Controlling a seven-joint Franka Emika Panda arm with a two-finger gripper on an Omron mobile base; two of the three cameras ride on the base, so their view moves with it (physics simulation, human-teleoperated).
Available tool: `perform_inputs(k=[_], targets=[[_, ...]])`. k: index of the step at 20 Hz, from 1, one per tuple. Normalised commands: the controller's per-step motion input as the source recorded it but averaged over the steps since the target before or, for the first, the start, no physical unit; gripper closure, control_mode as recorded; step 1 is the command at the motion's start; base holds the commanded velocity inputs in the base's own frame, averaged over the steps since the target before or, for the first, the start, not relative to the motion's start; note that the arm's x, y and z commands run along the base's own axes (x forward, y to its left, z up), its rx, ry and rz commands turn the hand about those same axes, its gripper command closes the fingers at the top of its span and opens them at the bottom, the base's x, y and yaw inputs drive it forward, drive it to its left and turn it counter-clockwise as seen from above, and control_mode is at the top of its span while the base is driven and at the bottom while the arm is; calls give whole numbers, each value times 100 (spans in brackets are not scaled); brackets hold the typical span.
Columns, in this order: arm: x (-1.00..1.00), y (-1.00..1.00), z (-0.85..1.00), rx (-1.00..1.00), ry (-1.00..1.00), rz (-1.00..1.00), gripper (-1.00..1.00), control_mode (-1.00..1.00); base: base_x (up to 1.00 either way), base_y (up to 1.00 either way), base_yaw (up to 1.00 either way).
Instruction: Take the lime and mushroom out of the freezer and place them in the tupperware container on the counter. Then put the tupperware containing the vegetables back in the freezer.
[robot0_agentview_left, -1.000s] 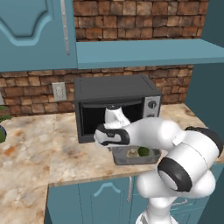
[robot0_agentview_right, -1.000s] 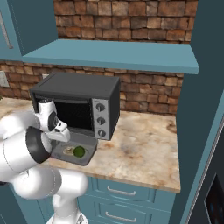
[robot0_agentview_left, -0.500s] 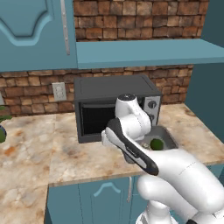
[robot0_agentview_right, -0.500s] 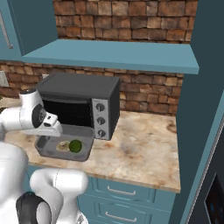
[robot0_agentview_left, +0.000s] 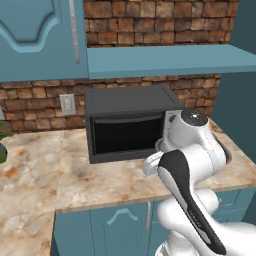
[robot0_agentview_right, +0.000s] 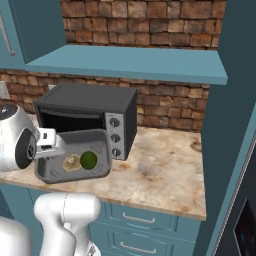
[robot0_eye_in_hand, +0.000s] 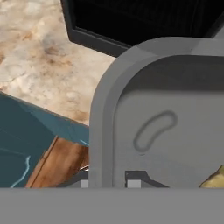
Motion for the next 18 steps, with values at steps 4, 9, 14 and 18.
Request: perform_inputs(k=[4,9,14,18], targets=[[-61,-27,100,-12,-8,25,100,-100,0,0,0],[-56,-20,100,-13,6,18,100,-100,0,0,0],[-24,-22,34,-26,19,16,100,-100,0,0,0],[0,-57,-49,-16,0,13,100,-100,0,0,0]])
